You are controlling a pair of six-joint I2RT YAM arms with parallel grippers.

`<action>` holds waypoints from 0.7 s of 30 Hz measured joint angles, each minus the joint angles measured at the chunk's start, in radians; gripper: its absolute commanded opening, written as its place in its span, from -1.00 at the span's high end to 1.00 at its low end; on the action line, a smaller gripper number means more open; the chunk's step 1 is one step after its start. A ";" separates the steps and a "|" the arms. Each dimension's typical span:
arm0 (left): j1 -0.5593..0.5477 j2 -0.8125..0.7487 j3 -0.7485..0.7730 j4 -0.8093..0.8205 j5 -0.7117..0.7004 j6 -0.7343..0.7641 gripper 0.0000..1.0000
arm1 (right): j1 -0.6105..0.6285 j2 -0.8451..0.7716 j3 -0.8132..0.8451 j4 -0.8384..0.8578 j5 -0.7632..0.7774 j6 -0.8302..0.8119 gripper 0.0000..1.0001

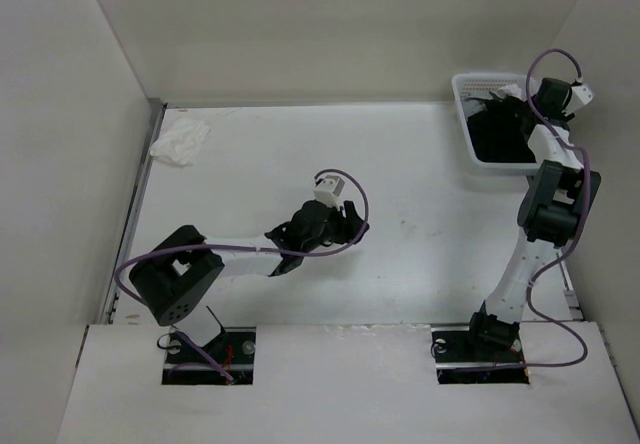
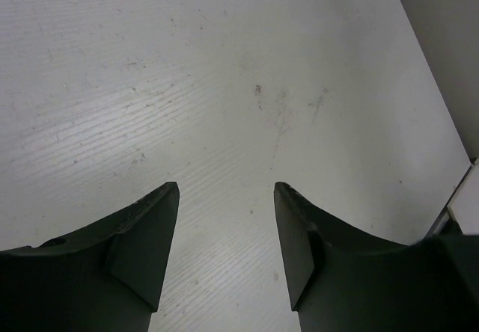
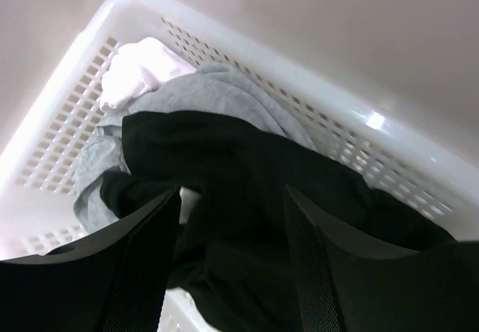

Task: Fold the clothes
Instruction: Grab the tank top from the pile

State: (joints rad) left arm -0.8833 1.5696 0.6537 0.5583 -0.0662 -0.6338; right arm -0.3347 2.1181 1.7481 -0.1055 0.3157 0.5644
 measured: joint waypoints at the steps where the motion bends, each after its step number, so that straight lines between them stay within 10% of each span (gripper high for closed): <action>1: 0.005 0.002 0.000 0.006 0.000 -0.002 -0.05 | 0.000 0.024 0.027 -0.004 -0.009 0.000 -0.23; 6: 0.017 0.023 0.000 0.019 0.010 -0.010 -0.05 | 0.002 0.077 0.072 -0.038 -0.058 0.007 0.13; 11: 0.017 0.033 0.000 0.023 0.020 -0.014 -0.05 | 0.002 0.100 0.098 -0.055 -0.105 0.035 0.99; 21: 0.021 0.033 0.000 0.032 0.026 -0.018 -0.05 | 0.007 -0.267 -0.283 0.202 -0.179 0.116 1.00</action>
State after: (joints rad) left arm -0.8627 1.6028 0.6537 0.5900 -0.0402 -0.6518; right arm -0.3275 1.8515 1.4654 0.0967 0.1371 0.6807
